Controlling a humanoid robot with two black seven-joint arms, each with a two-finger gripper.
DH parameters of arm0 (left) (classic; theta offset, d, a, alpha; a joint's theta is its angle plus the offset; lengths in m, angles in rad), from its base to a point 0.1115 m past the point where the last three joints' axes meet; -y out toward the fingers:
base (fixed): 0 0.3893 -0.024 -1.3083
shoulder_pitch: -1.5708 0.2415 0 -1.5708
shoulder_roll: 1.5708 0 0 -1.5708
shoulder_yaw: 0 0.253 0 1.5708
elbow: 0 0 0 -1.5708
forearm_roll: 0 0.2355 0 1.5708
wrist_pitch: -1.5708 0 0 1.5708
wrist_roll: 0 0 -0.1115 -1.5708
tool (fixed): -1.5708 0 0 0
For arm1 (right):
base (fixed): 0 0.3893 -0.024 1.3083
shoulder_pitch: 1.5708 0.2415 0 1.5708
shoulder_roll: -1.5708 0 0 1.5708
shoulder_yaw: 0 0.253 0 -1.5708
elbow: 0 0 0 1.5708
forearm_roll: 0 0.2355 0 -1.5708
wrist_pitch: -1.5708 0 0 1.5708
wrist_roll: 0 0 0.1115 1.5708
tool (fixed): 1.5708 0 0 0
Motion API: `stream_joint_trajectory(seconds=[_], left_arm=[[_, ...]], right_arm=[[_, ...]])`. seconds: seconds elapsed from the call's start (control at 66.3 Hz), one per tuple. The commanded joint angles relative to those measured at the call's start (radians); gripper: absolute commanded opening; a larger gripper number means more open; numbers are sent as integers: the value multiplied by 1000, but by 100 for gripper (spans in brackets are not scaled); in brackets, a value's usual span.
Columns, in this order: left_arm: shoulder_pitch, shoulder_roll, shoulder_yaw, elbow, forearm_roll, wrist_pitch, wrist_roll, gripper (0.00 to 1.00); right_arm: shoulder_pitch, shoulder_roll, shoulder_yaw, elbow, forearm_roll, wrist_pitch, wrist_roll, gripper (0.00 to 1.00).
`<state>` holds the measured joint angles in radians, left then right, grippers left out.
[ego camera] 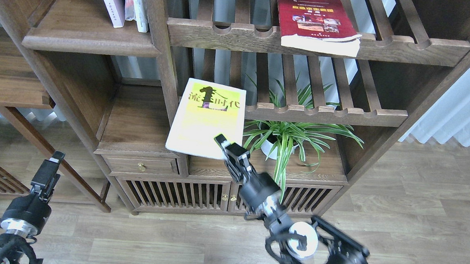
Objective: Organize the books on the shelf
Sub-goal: 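Pull the yellow book off the middle shelf toward the robot with right gripper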
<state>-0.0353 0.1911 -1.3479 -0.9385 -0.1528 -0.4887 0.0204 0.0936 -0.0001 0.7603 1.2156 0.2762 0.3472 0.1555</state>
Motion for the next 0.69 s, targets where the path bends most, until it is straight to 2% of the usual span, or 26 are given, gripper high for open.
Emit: stream_joint_trajectory(seconds=[0.0,0.256,0.498,0.679], left_arm=[[-2,1,79,-14,-83,0,3,100],[-32,31,259,-19,-277,0,4,100],[-165,194,557,-94,-638,0,4,100],[-209,214,592,-135,-705,0,4,100]], right_arm=[[-69,0,2,44,-6,4,-1,5],[-210,0,-1,87,-78,29,-14,6],[-242,0,-7,87,-84,39,-33,6],[-244,0,-25,79,-88,38,-37,6]])
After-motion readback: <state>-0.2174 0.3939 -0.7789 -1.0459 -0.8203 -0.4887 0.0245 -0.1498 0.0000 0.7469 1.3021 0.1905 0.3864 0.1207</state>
